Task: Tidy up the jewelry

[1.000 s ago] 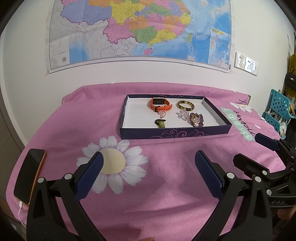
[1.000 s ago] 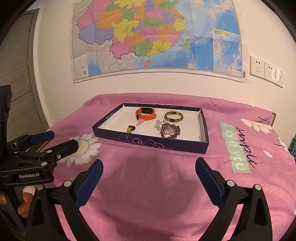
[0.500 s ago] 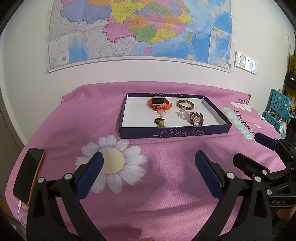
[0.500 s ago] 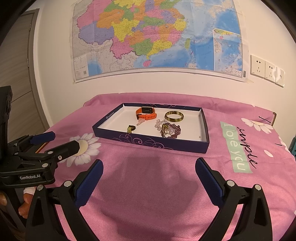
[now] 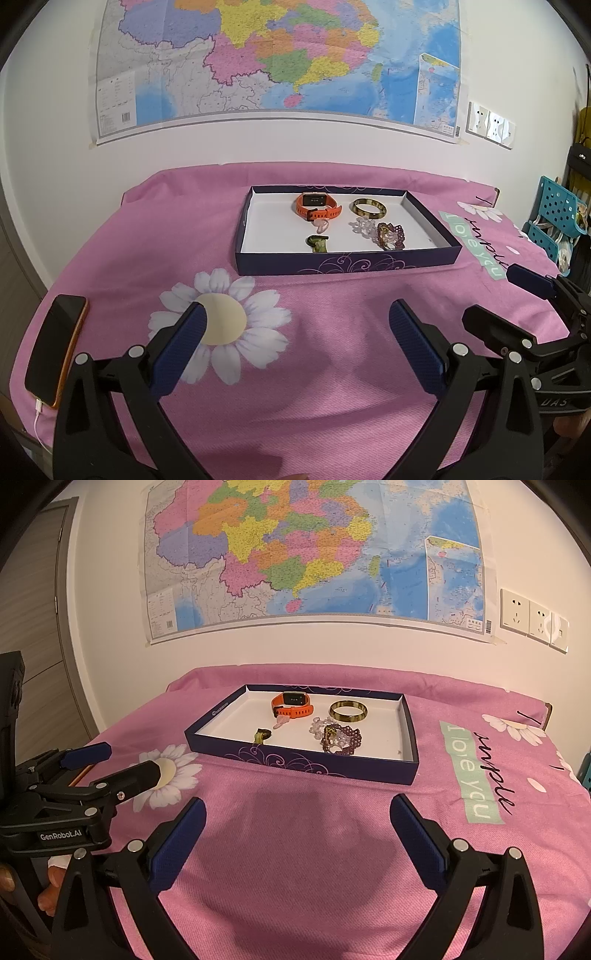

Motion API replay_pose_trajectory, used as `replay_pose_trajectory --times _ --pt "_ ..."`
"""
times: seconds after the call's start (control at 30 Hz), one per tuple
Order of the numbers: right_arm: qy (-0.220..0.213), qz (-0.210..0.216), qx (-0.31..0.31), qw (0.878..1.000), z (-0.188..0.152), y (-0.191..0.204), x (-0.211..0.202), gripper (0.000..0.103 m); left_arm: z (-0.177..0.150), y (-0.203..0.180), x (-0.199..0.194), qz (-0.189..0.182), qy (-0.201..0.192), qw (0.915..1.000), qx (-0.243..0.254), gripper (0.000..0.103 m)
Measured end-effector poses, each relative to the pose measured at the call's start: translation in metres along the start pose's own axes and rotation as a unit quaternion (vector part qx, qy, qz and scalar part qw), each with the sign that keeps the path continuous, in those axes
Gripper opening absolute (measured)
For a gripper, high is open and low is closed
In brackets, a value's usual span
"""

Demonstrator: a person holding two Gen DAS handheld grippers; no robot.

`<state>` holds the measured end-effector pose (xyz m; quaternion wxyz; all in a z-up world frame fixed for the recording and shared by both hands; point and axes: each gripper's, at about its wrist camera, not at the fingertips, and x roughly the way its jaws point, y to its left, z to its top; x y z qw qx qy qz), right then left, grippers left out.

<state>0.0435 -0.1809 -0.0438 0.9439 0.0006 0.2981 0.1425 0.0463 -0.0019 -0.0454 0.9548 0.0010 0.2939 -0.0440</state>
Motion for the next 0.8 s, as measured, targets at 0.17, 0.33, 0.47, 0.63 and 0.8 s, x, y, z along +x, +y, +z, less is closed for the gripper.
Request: replay_pose_trajectory --times 0.17,0.33,0.47,0.63,0.8 --pt "0.001 0.001 0.001 1.000 0.000 -0.001 0.000 0.096 0.000 0.001 0.000 0.000 -0.002 1.0000 -0.001 0.097" --pt "0.000 0.001 0.001 1.000 0.000 0.000 0.000 0.096 0.000 0.002 0.001 0.004 -0.005 1.0000 -0.003 0.097" --pt "0.000 0.002 0.000 1.000 0.000 -0.001 0.000 0.096 0.000 0.003 0.002 0.012 -0.010 0.9999 -0.006 0.097" --pt "0.006 0.001 -0.002 1.000 -0.001 -0.001 0.003 0.096 -0.001 0.005 0.007 -0.006 0.005 0.9999 -0.014 0.097" --pt "0.015 -0.007 -0.003 1.000 -0.001 -0.005 0.007 0.096 -0.006 0.005 0.019 -0.011 0.028 0.9994 -0.013 0.097"
